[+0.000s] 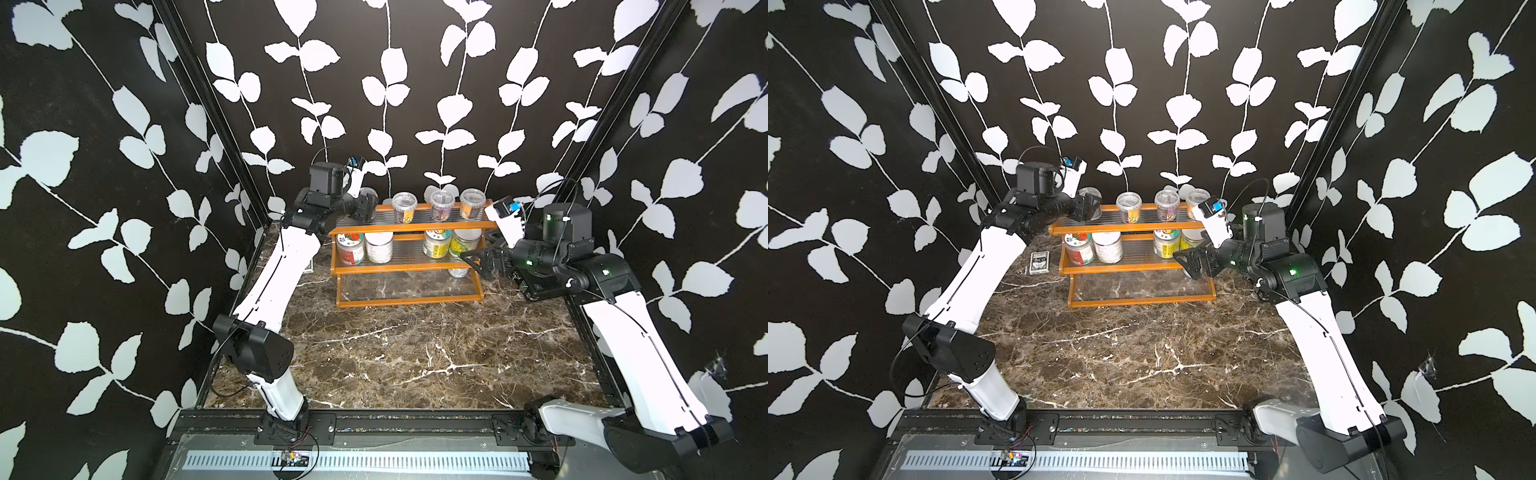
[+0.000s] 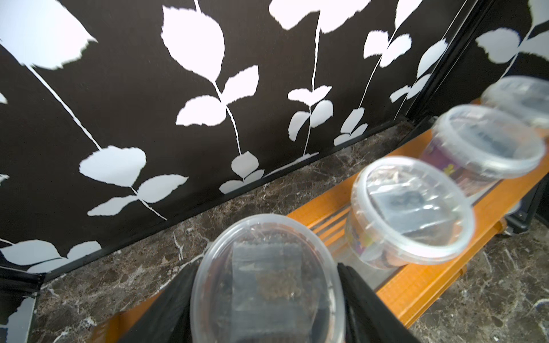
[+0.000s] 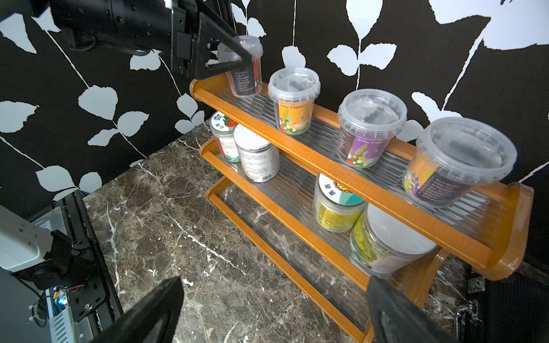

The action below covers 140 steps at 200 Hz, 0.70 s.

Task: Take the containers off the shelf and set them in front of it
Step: 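Pick up a container from the shelf, then place the container at the center of the board.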

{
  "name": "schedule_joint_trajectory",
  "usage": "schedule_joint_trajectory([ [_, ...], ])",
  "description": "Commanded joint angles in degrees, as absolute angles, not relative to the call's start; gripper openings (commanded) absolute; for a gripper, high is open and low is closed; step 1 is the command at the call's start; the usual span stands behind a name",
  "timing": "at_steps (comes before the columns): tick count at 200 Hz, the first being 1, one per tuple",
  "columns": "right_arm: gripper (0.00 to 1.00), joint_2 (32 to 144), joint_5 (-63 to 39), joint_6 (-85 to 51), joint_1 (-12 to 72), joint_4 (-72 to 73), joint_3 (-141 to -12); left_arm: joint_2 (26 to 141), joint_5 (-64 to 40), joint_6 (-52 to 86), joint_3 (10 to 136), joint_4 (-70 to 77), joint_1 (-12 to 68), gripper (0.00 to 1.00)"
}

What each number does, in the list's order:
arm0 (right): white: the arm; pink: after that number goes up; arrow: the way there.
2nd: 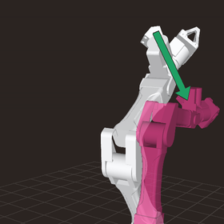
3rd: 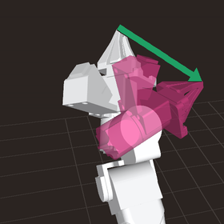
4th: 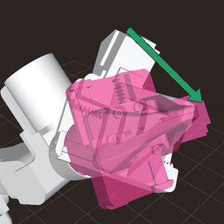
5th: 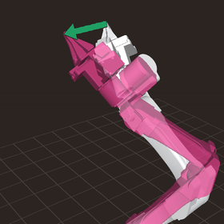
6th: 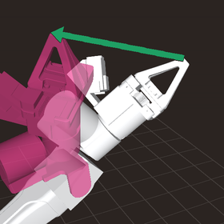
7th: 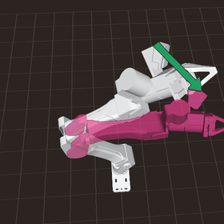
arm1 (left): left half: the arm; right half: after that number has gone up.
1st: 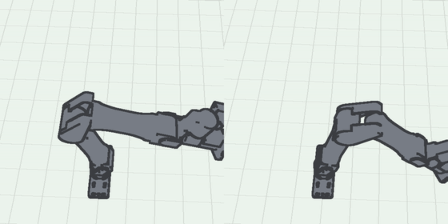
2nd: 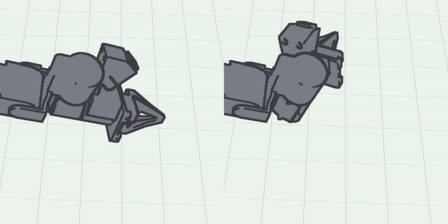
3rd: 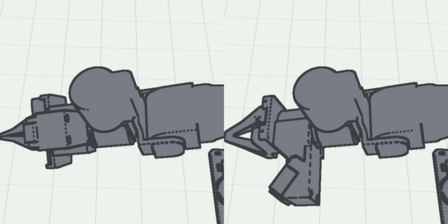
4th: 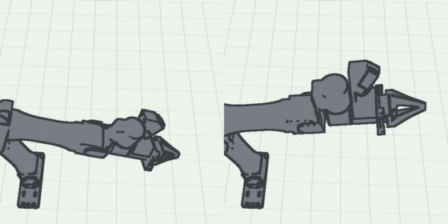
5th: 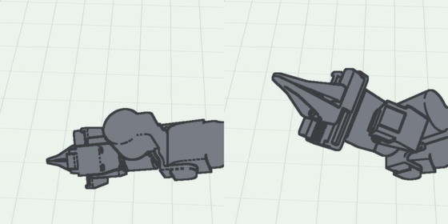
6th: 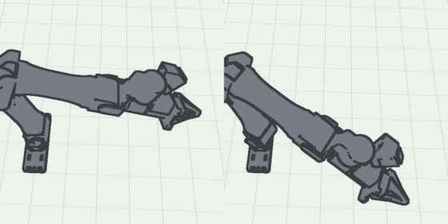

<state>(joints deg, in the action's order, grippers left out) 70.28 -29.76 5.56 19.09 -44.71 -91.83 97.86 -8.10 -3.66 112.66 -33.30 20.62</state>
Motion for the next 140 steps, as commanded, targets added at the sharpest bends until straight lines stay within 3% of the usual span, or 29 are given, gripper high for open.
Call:
schedule_joint_trajectory([
  [1,1.0,68.87,-32.24,4.92,19.48,-41.98,-90.34,93.02,-8.92,-4.87,116.35,-35.2,21.62,0.56],
  [35,1.0,68.08,-36.04,4.66,19.59,-40.95,-88.59,85.58,-5.69,-5.82,112.11,-38.32,26.67,0.56],
  [91,0.99,62.99,-37.06,6.94,24.27,-34.34,-78.43,66.96,9.97,-4.87,81.75,-29.54,41.35,0.56],
  [140,1.0,59.01,-33.68,6.77,28.74,-28.48,-68.41,59.3,21.27,1.09,57.81,-19.54,51.69,0.55],
])
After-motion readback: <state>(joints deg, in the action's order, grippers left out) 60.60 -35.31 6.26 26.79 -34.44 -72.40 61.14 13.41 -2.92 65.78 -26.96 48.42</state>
